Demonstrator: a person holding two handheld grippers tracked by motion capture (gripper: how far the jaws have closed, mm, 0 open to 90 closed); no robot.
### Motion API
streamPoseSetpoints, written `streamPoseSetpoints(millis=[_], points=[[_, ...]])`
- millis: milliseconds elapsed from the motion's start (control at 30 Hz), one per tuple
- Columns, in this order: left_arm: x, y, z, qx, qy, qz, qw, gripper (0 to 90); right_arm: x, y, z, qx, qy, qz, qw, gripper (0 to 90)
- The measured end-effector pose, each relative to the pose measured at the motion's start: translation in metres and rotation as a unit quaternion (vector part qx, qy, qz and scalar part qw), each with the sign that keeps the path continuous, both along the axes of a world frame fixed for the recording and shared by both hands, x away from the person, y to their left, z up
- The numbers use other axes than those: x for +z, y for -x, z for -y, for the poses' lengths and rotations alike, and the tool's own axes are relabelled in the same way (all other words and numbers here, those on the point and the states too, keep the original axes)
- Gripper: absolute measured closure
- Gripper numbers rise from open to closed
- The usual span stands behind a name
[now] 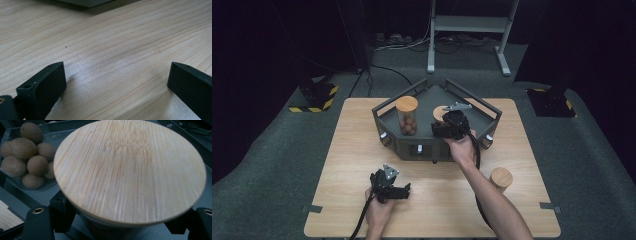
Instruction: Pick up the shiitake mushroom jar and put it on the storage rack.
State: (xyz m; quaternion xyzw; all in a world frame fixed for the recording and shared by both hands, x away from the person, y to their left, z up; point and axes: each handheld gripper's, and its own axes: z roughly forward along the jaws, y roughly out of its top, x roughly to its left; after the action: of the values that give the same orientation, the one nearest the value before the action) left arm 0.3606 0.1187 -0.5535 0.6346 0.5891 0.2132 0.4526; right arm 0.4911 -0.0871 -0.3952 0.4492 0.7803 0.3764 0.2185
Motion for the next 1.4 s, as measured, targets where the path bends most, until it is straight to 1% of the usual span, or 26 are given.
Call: streamPoseSetpoints(millis=[100,233,333,400,500,667,800,967,1067,1267,1400], points=[[0.0,0.0,0.0,0.0,0.0,0.0,1.0,2.1,0.0,-0.001,0.0,-0.001,-0.003,-0.001,1.0,24.5],[0.0,0.0,0.0,0.0,0.0,0.0,1.0,2.1,-0.001,-0.002,0.001,0.001,-0.005,-0.011,0.9999,19.1],[0.0,0.0,0.0,0.0,0.0,0.0,1.0,2.1,-0.001,-0.002,0.001,0.002,-0.012,-0.014,0.9998,15.6],[0.0,0.0,0.0,0.0,0.0,0.0,1.0,2.1,0.0,-0.001,0.002,0.001,-0.019,-0.014,0.9997,13.5],[0.0,0.0,0.0,0.0,0.0,0.0,1.0,2.1,0.002,0.001,0.002,0.001,-0.02,-0.011,0.9997,11.3],[0.0,0.0,0.0,0.0,0.0,0.0,1.0,2.1,0.004,0.004,0.002,-0.004,-0.019,-0.008,0.9998,10.3],[0.0,0.0,0.0,-0.001,-0.001,0.0,1.0,2.1,0.005,0.005,0.005,-0.007,-0.024,-0.009,0.9996,10.1],[0.0,0.0,0.0,0.0,0.0,0.0,1.0,2.1,0.006,0.009,0.009,-0.004,-0.03,-0.006,0.9995,10.1],[0.0,0.0,0.0,-0.001,0.0,0.0,1.0,2.1,0.005,0.01,0.01,-0.003,-0.034,-0.008,0.9994,10.1],[0.0,0.0,0.0,-0.001,-0.001,0.0,1.0,2.1,0.007,0.016,0.013,-0.002,-0.039,-0.002,0.9992,10.3],[0.0,0.0,0.0,-0.001,-0.001,0.0,1.0,2.1,0.007,0.018,0.014,-0.004,-0.045,-0.005,0.9989,10.4]])
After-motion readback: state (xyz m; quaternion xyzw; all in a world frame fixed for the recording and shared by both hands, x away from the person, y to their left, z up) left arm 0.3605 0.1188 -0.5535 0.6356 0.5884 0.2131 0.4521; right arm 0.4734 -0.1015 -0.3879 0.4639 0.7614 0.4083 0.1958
